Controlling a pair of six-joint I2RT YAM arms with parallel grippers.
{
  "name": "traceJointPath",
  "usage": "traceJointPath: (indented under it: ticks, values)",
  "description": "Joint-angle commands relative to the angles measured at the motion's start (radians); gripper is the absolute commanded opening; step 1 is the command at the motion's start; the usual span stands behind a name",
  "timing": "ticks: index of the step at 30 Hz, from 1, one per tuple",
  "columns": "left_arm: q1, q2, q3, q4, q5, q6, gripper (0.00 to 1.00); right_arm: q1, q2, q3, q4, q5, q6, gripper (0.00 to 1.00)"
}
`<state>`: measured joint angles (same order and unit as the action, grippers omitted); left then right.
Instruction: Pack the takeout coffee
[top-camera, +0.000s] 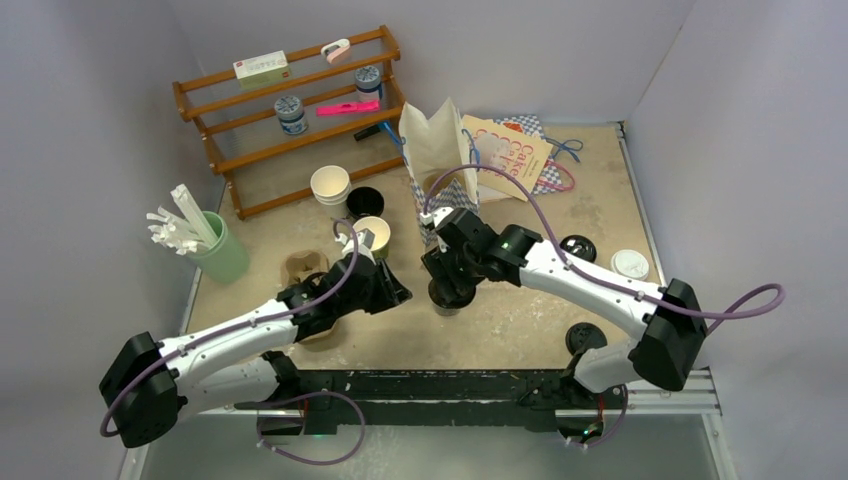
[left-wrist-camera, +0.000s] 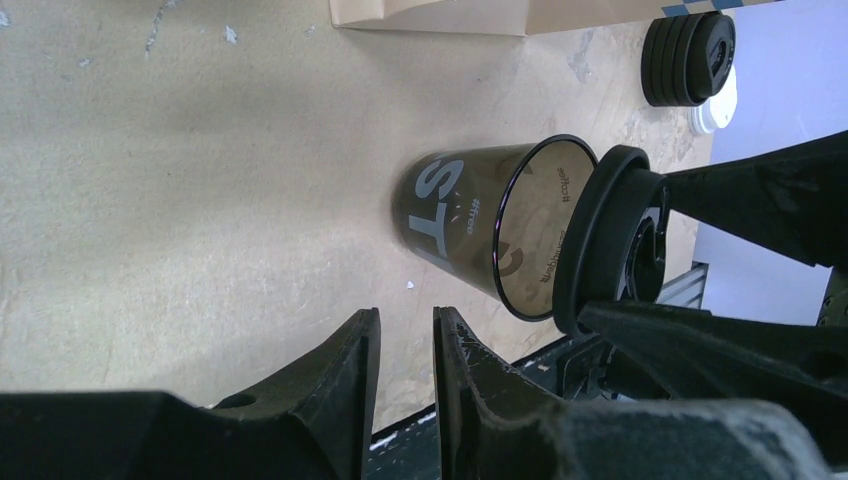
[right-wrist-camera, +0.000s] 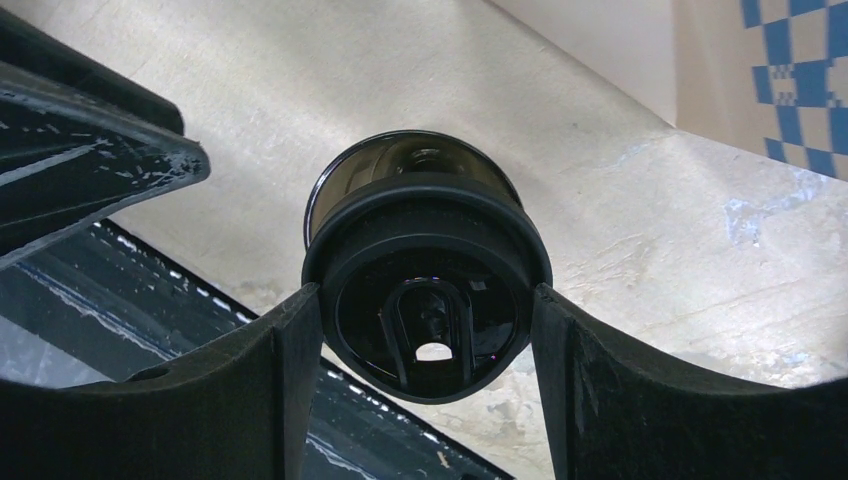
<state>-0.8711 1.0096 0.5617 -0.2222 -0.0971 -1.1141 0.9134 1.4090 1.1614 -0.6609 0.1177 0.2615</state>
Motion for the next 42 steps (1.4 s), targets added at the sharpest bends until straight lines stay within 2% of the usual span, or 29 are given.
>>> traceJointPath:
  ticks: [1,28,42]
  values:
    - [0.004,0.027,-0.026,0.132,0.026,-0.046,0.28,0.001,0.014,0.040,-0.017,-0.049,-0.029,0.53]
    - [0.027,0.249,0.046,0.273,0.092,0.009,0.25,0.001,0.108,0.070,0.009,-0.055,-0.064,0.55]
    - [0.030,0.301,0.054,0.322,0.149,0.010,0.24,0.002,0.131,0.058,0.010,-0.033,-0.092,0.58]
